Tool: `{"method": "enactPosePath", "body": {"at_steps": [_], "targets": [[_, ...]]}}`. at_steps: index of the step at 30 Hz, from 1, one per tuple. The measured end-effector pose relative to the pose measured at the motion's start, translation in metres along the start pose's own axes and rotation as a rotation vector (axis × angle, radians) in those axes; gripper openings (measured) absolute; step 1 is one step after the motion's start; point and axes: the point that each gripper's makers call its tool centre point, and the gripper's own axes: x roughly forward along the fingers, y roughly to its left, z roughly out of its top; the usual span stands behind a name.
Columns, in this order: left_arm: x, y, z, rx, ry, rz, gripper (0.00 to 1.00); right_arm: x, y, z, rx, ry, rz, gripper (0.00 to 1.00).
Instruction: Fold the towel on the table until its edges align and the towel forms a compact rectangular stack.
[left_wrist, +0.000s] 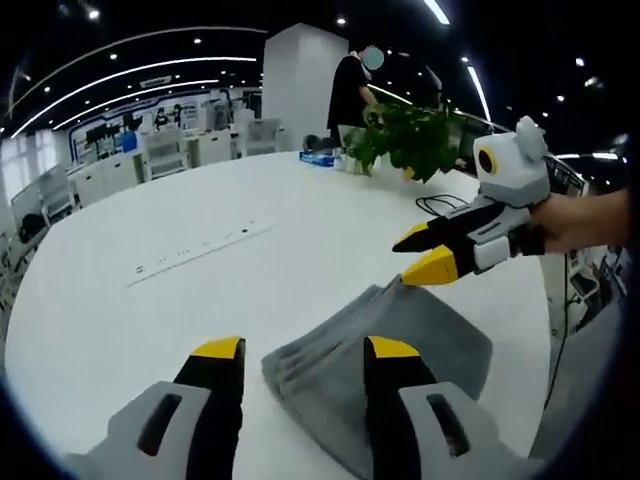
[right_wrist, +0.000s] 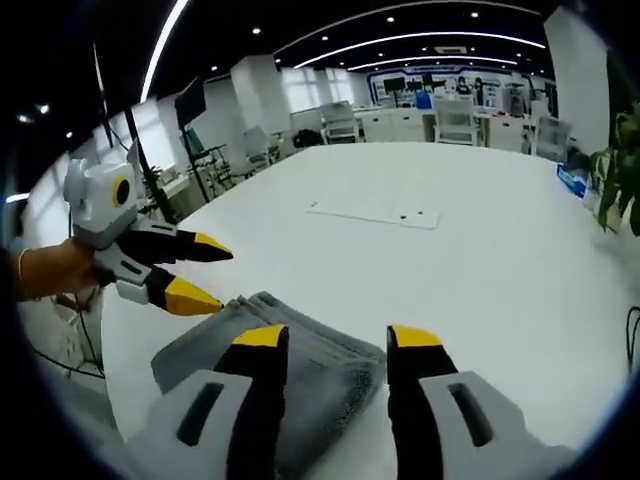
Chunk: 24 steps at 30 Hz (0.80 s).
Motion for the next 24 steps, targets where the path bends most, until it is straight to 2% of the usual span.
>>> {"method": "enactPosePath", "body": {"at_steps": [3,9,12,16,21,24], "targets": [[-0.010,-0.006,0.000,0.015,-0.003,-0.006,0.56,-0.007,0.004,-0.004,-0.013,0.007,0.006,0.49],[-0.027,-0.020,0.003,0.047,-0.030,-0.025,0.64,-0.023,0.010,-0.004,-0.035,-0.020,0.016,0.58],[-0.035,-0.025,0.010,0.027,-0.079,-0.030,0.66,-0.033,0.017,-0.003,-0.033,-0.037,0.036,0.63],[-0.053,-0.034,0.008,0.058,-0.093,-0.019,0.69,-0.045,0.025,-0.004,-0.056,-0.055,0.051,0.69],[-0.071,-0.042,0.005,0.049,-0.120,-0.004,0.70,-0.060,0.036,-0.011,-0.067,-0.072,0.072,0.72],[-0.077,-0.047,-0.002,0.038,-0.125,-0.003,0.71,-0.065,0.043,-0.024,-0.053,-0.056,0.090,0.74]]}}
